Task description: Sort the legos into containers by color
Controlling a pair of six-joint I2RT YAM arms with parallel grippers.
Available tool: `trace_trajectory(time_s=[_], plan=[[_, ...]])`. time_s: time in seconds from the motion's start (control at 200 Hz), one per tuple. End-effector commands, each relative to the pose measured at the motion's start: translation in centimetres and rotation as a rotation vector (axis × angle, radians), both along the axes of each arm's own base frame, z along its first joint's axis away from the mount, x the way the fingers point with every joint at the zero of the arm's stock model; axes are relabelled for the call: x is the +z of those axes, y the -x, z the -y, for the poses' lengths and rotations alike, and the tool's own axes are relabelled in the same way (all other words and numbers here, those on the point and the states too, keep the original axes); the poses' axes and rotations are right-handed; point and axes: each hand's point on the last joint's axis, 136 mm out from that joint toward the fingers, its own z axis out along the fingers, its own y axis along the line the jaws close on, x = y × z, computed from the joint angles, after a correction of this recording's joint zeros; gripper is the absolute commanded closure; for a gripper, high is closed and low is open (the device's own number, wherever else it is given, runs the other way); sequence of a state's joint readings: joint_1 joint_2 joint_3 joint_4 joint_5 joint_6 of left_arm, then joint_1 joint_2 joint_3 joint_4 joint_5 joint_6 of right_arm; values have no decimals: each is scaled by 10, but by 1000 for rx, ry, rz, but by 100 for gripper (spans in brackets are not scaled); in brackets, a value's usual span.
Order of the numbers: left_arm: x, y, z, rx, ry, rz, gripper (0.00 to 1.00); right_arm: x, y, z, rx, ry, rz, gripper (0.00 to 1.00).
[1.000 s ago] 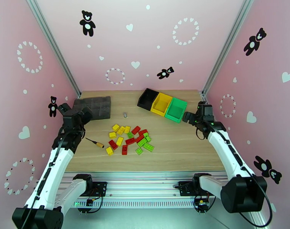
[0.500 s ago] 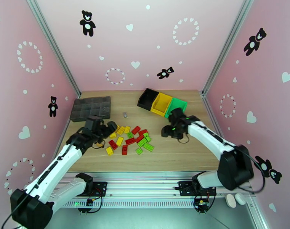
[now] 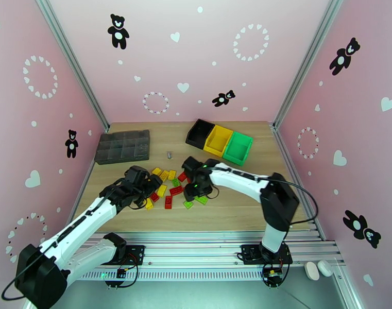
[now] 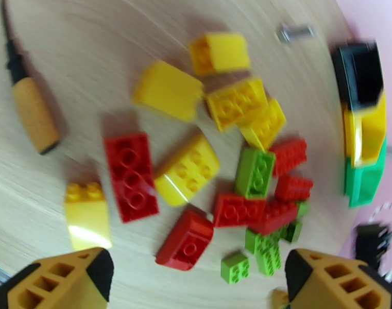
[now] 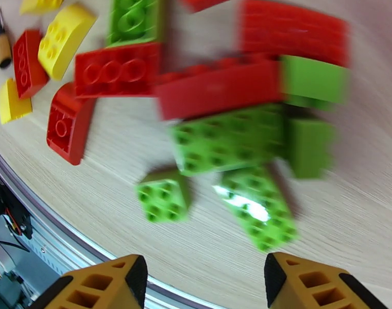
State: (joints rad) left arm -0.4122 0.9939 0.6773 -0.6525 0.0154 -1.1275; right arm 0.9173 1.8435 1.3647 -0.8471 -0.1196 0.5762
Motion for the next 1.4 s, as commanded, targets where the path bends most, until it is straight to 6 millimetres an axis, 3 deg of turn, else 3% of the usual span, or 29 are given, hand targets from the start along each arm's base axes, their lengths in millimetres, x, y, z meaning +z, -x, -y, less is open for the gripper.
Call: trace_trajectory(time_s=[0.0,0.27,0.475,1.046,1.191,1.396], plan=[[-7,10,-15,60,33,-35,5,-7,6,-2,3,60,-13,31],[-13,20,-25,88,42,-62,4,-29,15,-1,31,133,-40,28],[-14,20,-25,96,46,-65,4,-31,15,-12,72,111,-50,30],[-15,21,-28,126,38,-80,4,-49,0,-14,102,205,-15,56],[-14,12,-22,106,50,-73,4,-36,-3,-18,90,171,12,68],[-8,-18,4,25,106,-37,5,18,-25,-16,31,71,115,69]])
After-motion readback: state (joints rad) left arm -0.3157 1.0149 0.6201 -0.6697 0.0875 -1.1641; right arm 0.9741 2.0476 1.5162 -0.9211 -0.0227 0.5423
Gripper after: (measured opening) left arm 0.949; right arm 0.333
